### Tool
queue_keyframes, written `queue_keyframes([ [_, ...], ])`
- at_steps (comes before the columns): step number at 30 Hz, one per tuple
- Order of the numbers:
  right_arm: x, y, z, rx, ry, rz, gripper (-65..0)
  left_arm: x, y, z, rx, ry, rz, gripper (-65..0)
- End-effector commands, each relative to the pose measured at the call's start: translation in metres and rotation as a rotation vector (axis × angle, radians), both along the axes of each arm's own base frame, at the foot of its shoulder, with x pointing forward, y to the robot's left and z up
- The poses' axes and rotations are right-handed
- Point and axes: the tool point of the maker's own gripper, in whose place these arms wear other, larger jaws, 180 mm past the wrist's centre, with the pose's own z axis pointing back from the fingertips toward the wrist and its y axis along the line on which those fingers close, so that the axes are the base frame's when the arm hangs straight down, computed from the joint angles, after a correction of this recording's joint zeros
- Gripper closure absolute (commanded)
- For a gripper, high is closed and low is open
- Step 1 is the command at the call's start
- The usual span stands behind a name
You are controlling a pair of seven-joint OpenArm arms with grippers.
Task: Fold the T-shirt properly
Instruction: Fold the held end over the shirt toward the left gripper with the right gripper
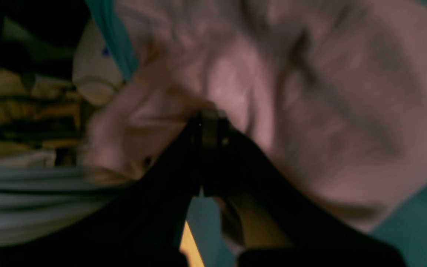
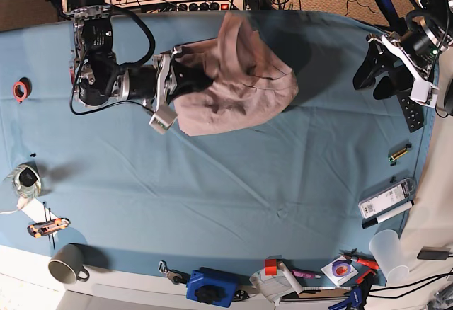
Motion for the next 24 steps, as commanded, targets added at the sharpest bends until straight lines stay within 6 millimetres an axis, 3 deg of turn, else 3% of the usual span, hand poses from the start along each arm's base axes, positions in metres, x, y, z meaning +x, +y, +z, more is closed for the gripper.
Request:
queue_keyframes([
  [1,0.003,0.003,0.009,0.022,-0.028,0.014,0.0,0.003,0.0,0.011,-0.002,-0.045,-0.006,-33.5],
  [3,0.0,0.004,0.009,0.023,-0.019,0.031,0.0,0.003,0.0,0.011,-0.003,-0.046,-0.006,-33.5],
  [6,0.002,0.01,0.026,0.121,-0.017,0.023,0.0,0.003,0.0,0.011,-0.003,-0.045,-0.006,-33.5],
  [10,0.023,0.008,0.052,0.21,-0.073,-0.034,0.0,0.003,0.0,0.011,-0.003,-0.045,-0.006,-33.5],
  [13,0.035,0.008,0.06,0.234,-0.101,-0.062,0.0,0.003,-0.001,0.011,-0.005,-0.046,-0.005,-33.5],
  [16,0.035,0.012,0.052,0.249,-0.062,-0.069,0.0,0.003,-0.004,0.011,-0.023,-0.049,0.003,-33.5],
  [24,0.032,0.015,0.007,0.24,0.1,-0.127,0.0,0.004,-0.013,0.011,-0.082,-0.064,0.032,-33.5],
])
